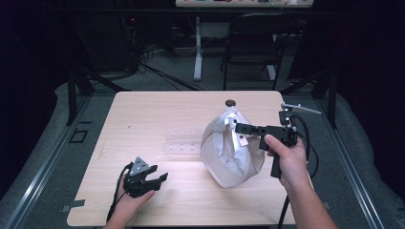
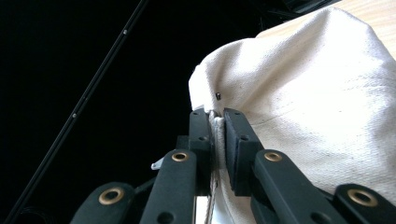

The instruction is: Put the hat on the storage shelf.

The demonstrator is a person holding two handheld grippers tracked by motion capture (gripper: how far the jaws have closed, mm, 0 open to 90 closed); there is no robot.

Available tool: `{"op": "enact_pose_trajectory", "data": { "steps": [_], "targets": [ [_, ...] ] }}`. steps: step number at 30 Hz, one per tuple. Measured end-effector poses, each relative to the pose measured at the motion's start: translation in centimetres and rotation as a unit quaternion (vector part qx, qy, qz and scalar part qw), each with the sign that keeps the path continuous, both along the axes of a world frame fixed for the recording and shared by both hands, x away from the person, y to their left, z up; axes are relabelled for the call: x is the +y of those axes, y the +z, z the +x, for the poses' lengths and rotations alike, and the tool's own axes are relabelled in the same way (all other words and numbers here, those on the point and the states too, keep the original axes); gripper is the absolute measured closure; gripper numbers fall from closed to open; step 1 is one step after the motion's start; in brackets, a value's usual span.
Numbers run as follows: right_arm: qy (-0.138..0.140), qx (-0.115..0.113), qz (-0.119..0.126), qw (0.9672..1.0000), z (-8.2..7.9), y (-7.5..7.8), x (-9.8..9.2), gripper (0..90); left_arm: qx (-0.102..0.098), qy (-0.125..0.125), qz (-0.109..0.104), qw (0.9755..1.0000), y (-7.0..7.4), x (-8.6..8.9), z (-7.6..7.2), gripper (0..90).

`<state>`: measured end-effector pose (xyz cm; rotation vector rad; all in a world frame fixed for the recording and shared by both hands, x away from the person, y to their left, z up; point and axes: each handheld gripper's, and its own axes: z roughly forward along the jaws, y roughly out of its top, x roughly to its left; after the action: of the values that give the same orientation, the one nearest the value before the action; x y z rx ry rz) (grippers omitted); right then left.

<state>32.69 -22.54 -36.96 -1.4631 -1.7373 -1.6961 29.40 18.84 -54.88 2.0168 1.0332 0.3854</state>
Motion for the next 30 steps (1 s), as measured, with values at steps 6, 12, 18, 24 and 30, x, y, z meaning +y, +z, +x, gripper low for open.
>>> {"op": "enact_pose_trajectory", "data": {
  "steps": [6,12,18,24,30],
  "targets": [
    [-0.004,-0.005,0.003,1.0000,0.3,0.6,0.3,82.3,-0.005,-0.010,-0.008,0.9999,0.8,-0.5,0.0,47.4],
    [-0.003,-0.007,0.001,1.0000,0.7,1.0,1.1,82.3,-0.017,-0.029,-0.006,0.9994,1.9,-1.6,-0.4,47.1],
    [-0.004,-0.013,0.000,0.9999,0.9,1.4,1.6,82.3,-0.026,-0.056,-0.006,0.9981,3.0,-3.8,-0.8,47.2],
    [-0.003,-0.014,0.000,0.9999,1.3,1.6,2.0,82.3,-0.051,-0.076,-0.008,0.9958,4.4,-6.1,-0.9,43.7],
    [-0.012,-0.014,0.002,0.9998,2.1,2.2,2.5,82.3,-0.064,-0.108,-0.009,0.9921,5.7,-10.5,-1.0,38.7]
  ]
}}
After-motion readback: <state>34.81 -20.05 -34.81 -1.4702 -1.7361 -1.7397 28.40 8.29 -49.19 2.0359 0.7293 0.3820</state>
